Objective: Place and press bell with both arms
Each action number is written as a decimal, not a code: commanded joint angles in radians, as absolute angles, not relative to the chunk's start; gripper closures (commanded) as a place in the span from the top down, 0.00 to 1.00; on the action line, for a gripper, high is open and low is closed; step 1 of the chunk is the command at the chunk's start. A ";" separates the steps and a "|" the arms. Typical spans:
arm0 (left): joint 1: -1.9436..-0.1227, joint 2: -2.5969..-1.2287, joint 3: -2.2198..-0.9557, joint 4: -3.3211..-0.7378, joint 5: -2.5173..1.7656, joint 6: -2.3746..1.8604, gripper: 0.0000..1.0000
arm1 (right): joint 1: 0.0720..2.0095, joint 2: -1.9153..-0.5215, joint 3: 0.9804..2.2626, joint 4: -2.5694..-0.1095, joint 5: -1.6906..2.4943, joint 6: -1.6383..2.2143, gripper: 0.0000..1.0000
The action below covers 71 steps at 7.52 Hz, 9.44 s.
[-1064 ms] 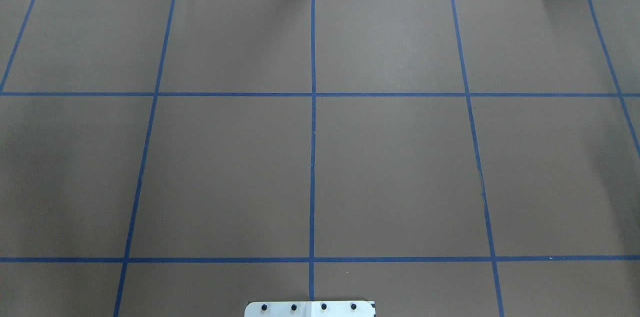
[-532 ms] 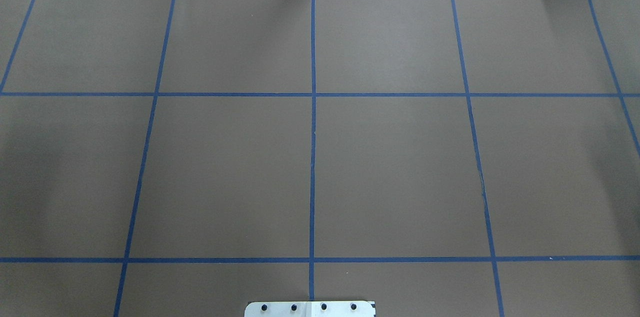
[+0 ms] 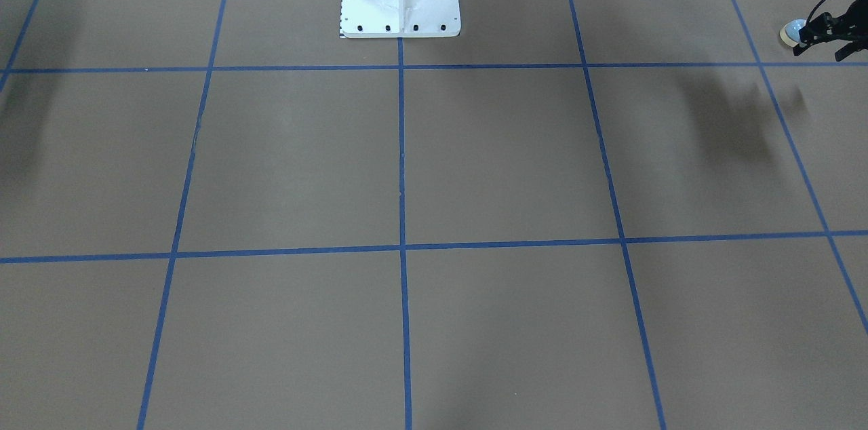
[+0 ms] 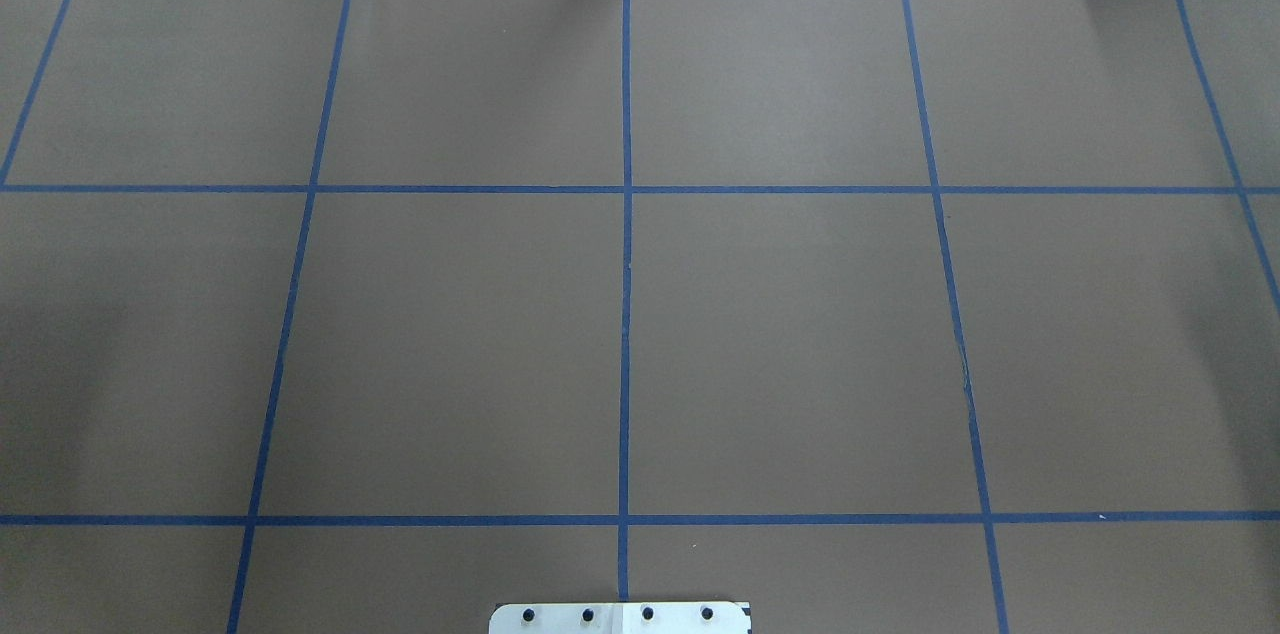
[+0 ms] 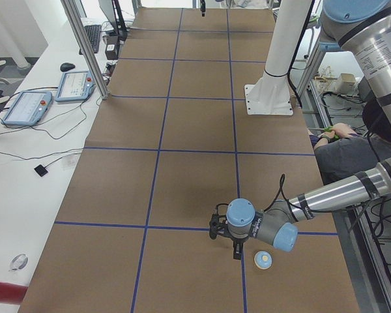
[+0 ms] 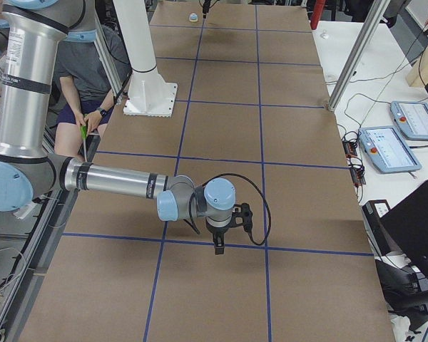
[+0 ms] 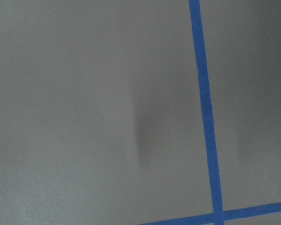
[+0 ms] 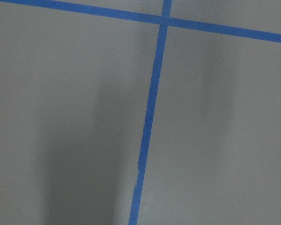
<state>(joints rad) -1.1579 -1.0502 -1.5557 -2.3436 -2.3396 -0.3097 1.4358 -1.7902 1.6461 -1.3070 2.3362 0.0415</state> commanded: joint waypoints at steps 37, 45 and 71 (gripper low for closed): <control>-0.939 -1.019 -1.494 -2.387 -2.414 -0.299 0.28 | 1.424 -1.790 1.658 -1.304 2.356 0.032 1.00; -1.083 -1.222 -1.551 -2.295 -2.421 -0.304 0.23 | 1.424 -1.787 1.661 -1.295 2.353 0.034 1.00; -0.548 -2.643 -1.080 -1.489 -2.203 -0.946 0.38 | 1.453 -1.805 1.646 -1.304 2.318 0.046 1.00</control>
<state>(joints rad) -0.5521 -2.6423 -1.0853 -1.4775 -2.2028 -0.9453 1.4527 -1.8050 1.6459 -1.3039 2.3185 0.0460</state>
